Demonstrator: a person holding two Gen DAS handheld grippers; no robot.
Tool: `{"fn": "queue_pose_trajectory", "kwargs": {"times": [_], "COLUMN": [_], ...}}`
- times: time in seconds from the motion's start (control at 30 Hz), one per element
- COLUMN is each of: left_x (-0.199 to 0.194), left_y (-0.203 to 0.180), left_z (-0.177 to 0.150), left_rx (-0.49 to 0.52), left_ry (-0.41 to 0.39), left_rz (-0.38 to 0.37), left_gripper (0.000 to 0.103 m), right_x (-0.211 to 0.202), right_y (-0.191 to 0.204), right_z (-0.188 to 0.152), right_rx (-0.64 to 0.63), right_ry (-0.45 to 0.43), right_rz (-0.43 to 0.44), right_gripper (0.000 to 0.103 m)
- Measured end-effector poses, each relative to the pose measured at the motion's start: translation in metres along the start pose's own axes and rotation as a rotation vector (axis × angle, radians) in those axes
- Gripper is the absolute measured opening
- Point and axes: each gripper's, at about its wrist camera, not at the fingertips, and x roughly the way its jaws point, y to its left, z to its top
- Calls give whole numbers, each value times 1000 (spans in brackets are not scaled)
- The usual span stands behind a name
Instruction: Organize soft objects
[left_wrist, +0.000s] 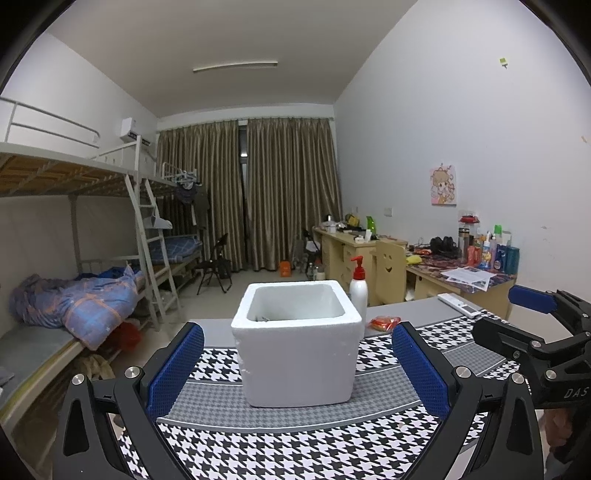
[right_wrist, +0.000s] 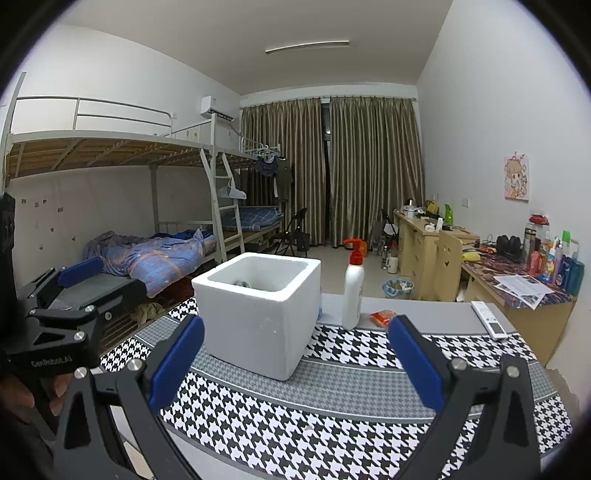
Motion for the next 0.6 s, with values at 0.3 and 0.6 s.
{"fn": "queue_pose_trajectory", "kwargs": {"times": [0.3, 0.6], "left_x": [-6, -10], "left_y": [-3, -5], "left_z": [-10, -21], "left_rx": [-4, -10], "left_ry": [2, 9], "left_rz": [2, 3], "left_gripper": [102, 102], "right_x": [-6, -10], "right_y": [-1, -1], "right_z": [-10, -25], "right_rx": [16, 28], "right_ry": [-12, 4], "right_rz": [6, -12], "right_gripper": [101, 101]}}
